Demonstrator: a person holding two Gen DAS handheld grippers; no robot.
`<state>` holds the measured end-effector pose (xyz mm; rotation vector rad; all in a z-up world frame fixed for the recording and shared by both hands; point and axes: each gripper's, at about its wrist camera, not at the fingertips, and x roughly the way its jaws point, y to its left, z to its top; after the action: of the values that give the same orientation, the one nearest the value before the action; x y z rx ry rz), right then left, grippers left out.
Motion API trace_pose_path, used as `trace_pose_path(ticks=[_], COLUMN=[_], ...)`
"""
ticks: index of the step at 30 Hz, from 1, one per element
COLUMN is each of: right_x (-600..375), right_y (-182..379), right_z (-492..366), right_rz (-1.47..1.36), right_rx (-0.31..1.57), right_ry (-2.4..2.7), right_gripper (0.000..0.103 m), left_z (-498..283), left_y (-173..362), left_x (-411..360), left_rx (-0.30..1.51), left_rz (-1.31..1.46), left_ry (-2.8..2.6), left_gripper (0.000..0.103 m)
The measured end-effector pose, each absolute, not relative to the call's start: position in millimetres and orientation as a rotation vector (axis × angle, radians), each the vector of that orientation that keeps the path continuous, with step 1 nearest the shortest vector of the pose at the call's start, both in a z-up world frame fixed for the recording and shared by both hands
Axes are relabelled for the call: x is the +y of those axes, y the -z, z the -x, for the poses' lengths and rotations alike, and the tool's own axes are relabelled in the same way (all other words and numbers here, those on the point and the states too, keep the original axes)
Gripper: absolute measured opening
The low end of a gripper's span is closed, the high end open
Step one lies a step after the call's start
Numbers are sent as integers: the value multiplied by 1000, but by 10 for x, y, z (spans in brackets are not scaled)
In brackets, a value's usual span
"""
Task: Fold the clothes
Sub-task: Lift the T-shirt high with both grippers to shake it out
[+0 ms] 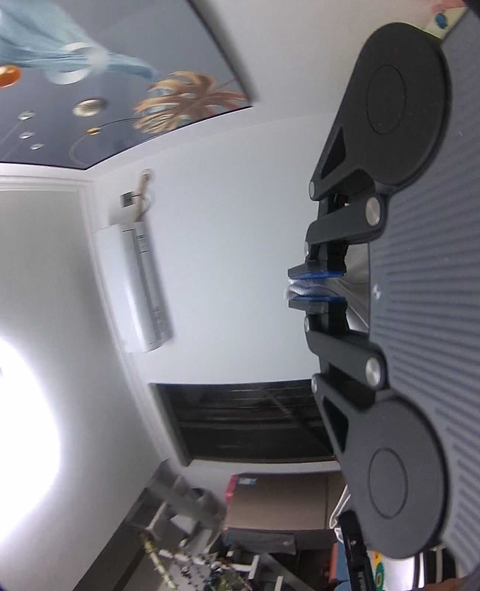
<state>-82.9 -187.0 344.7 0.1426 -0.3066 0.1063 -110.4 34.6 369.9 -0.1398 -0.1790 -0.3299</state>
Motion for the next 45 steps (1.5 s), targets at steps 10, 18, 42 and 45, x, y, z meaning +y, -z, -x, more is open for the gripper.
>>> trace_pose_path(ticks=[10, 18, 42, 45], right_x=[-1740, -1757, -2189, -2220], right_y=[-3909, -3579, -614, -26], right_z=[1580, 1182, -3567, -4212], right_rz=[-96, -118, -179, -170], right_rx=[-391, -297, 117, 205], right_ry=[-139, -120, 43, 54], right_gripper=[12, 12, 12, 12], left_z=[2056, 1699, -3826, -4573], left_y=[-4472, -4249, -884, -263], left_x=[369, 327, 256, 258], left_rx=[-273, -195, 291, 377], left_rz=[124, 106, 74, 56], left_ry=[305, 275, 119, 109], left_gripper=[9, 10, 10, 11])
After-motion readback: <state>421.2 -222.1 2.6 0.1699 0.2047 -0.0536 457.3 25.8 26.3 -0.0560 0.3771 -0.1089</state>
